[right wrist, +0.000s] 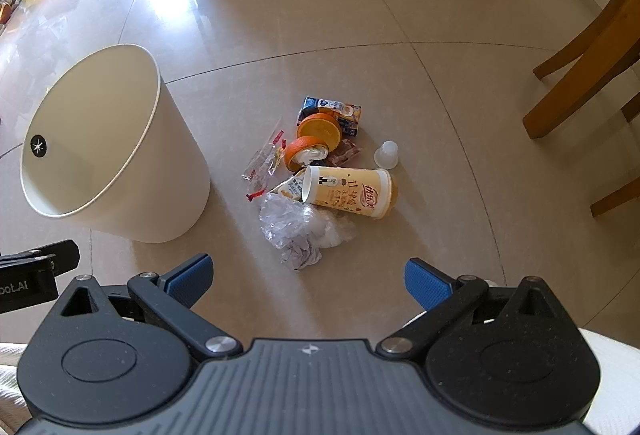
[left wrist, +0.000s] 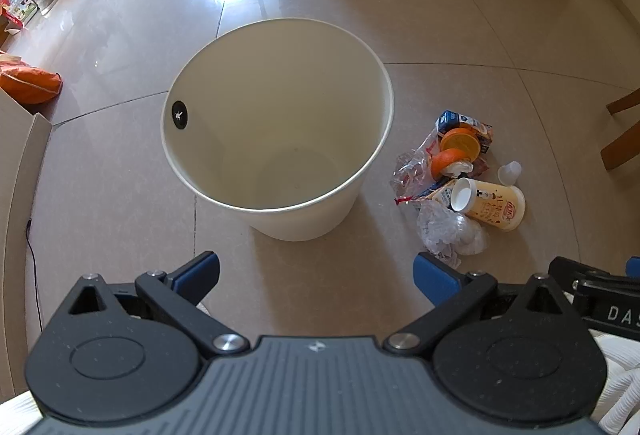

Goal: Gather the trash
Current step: 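Move both tools toward the white bin and the trash pile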

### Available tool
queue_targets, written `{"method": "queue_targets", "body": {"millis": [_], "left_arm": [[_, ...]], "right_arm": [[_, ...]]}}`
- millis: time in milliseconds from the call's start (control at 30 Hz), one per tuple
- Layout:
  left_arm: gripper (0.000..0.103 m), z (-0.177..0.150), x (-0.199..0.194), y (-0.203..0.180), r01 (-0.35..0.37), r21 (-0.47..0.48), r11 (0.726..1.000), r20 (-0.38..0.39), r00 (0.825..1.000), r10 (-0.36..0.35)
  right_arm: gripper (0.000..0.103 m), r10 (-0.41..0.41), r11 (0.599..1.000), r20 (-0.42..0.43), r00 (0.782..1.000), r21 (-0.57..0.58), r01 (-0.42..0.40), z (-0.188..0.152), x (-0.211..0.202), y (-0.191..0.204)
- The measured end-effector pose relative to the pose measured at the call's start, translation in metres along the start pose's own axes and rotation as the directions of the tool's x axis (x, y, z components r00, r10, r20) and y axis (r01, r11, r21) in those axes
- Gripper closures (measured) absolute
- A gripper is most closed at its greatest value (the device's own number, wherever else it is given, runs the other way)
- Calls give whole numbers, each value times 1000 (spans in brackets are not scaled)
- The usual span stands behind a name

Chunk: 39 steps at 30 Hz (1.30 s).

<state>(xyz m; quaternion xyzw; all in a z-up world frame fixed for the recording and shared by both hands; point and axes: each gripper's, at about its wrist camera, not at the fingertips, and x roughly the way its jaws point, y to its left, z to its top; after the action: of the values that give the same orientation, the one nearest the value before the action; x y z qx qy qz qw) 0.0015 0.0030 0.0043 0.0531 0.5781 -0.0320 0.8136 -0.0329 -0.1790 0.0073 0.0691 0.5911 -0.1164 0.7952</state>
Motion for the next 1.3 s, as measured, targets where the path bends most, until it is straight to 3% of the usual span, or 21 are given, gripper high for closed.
{"method": "queue_targets", "body": {"millis": [1300], "left_arm": [[1,-2,2,1,-6,-25,1000,36,999,7]], "right_arm": [[0,2,1000,14,1000,-3,-2,-1,-1,1]]}}
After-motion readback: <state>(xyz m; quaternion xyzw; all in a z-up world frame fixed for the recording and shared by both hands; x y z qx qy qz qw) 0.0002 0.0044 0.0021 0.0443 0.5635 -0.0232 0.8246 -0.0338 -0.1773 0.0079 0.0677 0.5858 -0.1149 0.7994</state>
